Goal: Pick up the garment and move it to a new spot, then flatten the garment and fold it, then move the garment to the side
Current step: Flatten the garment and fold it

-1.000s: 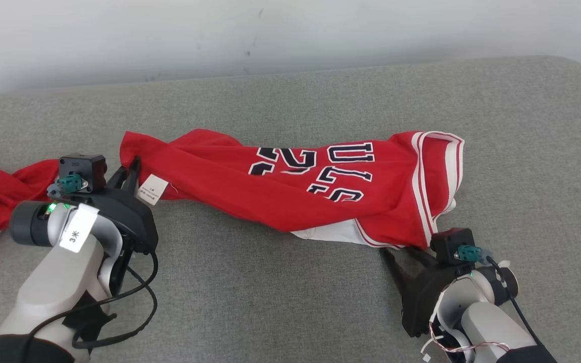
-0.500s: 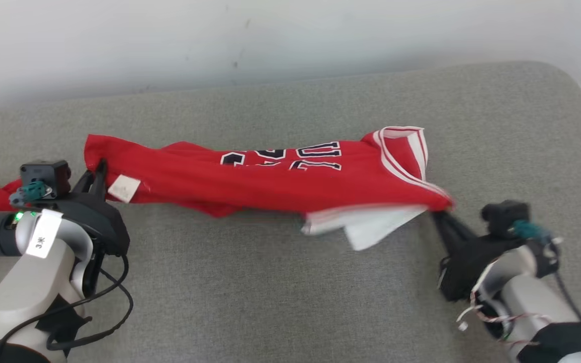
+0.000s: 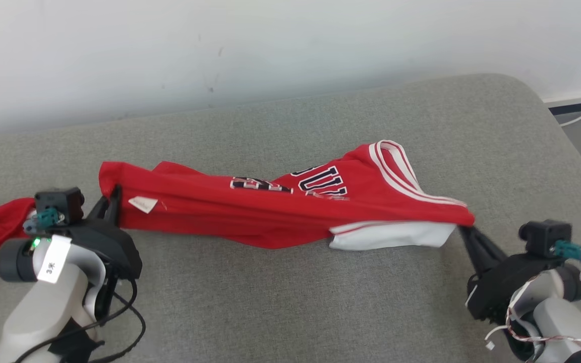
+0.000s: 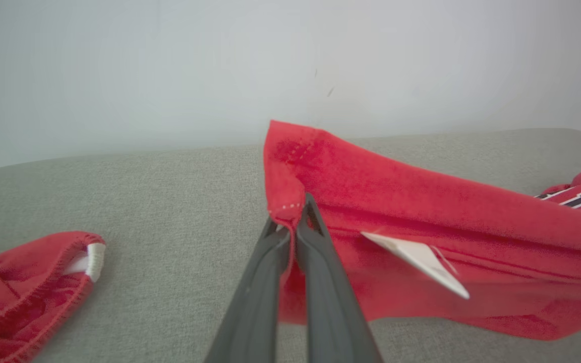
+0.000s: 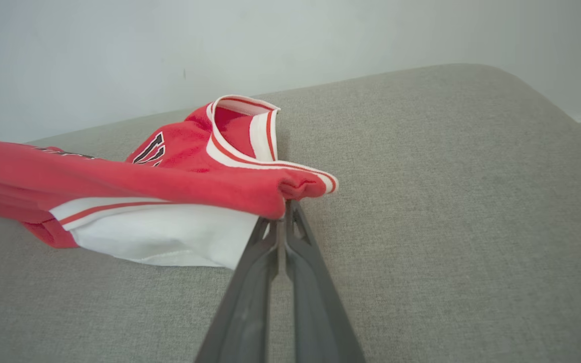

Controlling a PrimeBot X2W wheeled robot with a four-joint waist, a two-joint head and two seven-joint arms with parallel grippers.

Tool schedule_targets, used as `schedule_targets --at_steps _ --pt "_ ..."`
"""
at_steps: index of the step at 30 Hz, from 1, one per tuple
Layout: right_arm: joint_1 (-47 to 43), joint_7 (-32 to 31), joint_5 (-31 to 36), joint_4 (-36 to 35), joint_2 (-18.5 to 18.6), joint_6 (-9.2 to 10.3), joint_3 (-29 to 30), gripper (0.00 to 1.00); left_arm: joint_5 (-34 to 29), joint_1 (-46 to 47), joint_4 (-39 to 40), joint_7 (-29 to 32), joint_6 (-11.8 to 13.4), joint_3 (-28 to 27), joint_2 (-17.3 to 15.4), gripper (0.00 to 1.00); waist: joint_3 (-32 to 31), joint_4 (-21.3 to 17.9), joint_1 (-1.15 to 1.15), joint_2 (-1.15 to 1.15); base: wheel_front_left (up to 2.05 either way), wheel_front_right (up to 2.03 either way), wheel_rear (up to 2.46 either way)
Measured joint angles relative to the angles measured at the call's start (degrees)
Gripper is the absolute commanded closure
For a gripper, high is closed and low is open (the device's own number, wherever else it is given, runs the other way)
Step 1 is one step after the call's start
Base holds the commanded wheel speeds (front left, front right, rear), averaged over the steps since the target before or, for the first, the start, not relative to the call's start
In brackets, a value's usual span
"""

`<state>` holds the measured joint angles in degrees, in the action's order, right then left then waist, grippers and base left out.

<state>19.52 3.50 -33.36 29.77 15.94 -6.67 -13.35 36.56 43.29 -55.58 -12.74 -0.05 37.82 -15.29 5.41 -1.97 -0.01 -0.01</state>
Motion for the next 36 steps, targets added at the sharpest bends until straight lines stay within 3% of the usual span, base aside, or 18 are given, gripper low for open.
schedule_targets --at_steps 7,12,17,18,19,36 --pt "-0.02 -0.48 0.66 0.13 -1.07 -0.23 -2.61 1.00 -0.10 -1.58 -0.04 -0.48 -0.40 0.29 0.01 1.00 0.84 -0.76 0.00 0.00 0.00 0.00 0.00" --pt "9.84 -0.23 2.54 2.40 -2.29 -0.20 -3.08 1.00 -0.74 1.71 2.03 -1.00 0.55 -0.13 -0.02 1.00 2.86 -0.60 0.01 0.00 0.00 0.00 0.00" --pt "15.72 -0.02 7.19 8.09 -2.50 1.14 -6.02 1.00 -0.81 2.07 2.31 -1.42 0.63 -0.12 0.74 1.00 3.97 0.17 0.02 0.00 0.00 0.00 0.00" --pt "15.97 0.07 7.49 9.60 -2.86 1.70 -6.37 0.41 -0.81 2.08 2.38 -1.42 0.62 -0.18 0.69 1.00 4.46 0.32 0.01 0.00 0.00 0.00 0.00" --pt "15.99 0.10 7.62 10.74 -3.58 1.69 -6.92 0.00 -0.81 2.07 2.40 -1.42 0.62 -0.42 0.62 1.00 5.01 0.40 0.02 0.01 0.00 0.00 0.00" --pt "7.20 2.64 6.91 9.51 -3.92 0.60 -9.18 0.00 -0.83 1.91 1.76 -1.45 0.60 -1.68 -0.69 1.00 5.63 -1.46 0.02 0.01 0.00 0.00 0.00"
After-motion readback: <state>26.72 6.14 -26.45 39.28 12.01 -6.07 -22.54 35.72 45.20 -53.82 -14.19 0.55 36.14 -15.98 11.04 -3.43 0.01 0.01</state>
